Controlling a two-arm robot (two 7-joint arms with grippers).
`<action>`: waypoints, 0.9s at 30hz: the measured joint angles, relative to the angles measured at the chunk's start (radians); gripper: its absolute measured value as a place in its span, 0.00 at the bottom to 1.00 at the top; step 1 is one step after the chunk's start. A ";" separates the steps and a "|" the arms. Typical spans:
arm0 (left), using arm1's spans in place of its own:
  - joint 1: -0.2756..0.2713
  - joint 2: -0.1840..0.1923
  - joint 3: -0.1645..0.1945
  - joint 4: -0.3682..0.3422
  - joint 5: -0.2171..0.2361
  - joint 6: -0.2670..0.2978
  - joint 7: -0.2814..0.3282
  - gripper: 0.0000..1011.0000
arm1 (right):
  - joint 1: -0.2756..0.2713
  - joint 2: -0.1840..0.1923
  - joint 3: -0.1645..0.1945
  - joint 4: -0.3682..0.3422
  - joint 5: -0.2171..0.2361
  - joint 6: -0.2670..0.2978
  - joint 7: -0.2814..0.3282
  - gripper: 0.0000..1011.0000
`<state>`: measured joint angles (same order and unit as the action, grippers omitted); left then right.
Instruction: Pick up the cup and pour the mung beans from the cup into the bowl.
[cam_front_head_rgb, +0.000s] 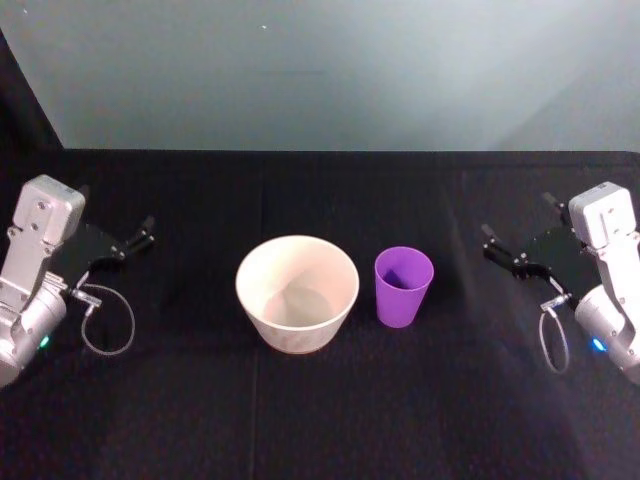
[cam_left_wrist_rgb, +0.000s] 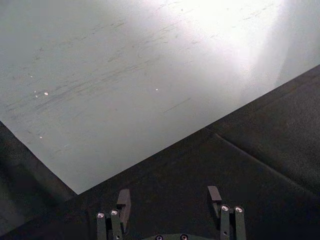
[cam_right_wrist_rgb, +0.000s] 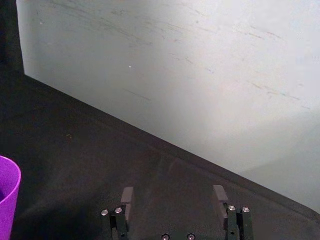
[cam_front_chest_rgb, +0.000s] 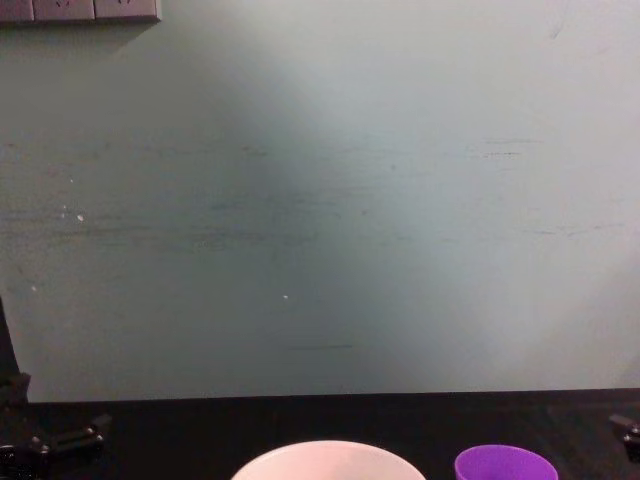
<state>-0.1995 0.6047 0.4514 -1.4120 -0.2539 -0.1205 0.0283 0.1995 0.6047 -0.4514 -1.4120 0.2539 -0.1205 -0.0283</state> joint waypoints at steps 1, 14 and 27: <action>0.000 0.000 0.000 0.000 0.000 0.000 0.000 0.99 | 0.000 0.000 0.000 0.000 0.000 0.000 0.000 0.99; 0.000 0.000 0.000 0.000 0.000 0.000 0.000 0.99 | 0.000 0.000 0.000 0.000 0.000 0.000 0.000 0.99; 0.000 0.000 0.000 0.000 0.000 0.000 0.000 0.99 | 0.000 0.000 0.000 0.000 0.000 0.000 0.000 0.99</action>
<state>-0.1995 0.6047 0.4514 -1.4120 -0.2539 -0.1205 0.0283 0.1995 0.6047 -0.4514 -1.4120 0.2539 -0.1205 -0.0283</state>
